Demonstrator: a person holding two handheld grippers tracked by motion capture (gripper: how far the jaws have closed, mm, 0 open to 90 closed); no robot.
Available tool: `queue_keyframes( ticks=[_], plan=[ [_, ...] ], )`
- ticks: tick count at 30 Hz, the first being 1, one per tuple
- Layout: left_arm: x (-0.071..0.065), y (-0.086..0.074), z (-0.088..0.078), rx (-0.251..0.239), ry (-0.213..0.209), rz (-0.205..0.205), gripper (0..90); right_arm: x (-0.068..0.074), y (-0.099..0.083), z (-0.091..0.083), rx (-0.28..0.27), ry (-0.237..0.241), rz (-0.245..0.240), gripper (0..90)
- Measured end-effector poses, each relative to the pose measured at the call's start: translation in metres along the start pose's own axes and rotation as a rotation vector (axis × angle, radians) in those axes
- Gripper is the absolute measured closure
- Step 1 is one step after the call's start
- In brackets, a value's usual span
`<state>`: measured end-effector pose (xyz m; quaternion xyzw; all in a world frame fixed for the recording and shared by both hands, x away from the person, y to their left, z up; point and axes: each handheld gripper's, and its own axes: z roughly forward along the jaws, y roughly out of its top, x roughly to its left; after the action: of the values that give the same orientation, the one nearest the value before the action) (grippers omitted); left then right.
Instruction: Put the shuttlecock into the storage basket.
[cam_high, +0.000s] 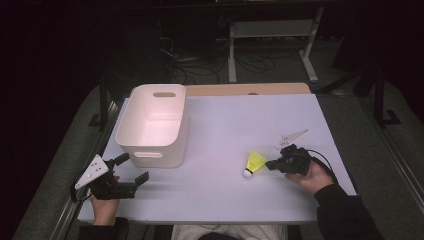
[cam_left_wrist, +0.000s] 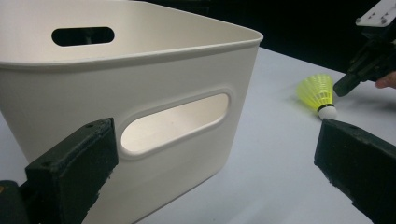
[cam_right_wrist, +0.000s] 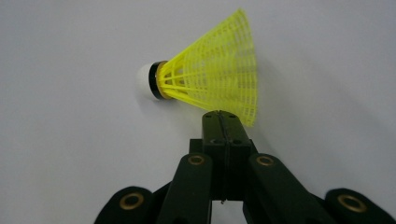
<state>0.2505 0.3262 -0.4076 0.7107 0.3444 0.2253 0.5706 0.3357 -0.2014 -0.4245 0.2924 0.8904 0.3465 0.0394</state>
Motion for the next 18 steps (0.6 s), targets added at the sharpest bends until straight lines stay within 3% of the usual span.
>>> queue_keyframes(
  ticks=[11,18],
  plan=[
    [-0.001,-0.001,-0.001,0.0,0.006,-0.003,0.0,-0.015,0.018,0.008,-0.068,0.049,0.045,89.5],
    [-0.001,-0.001,-0.002,-0.002,0.006,-0.003,0.0,-0.017,0.027,0.016,-0.074,0.042,0.048,89.5]
  ],
)
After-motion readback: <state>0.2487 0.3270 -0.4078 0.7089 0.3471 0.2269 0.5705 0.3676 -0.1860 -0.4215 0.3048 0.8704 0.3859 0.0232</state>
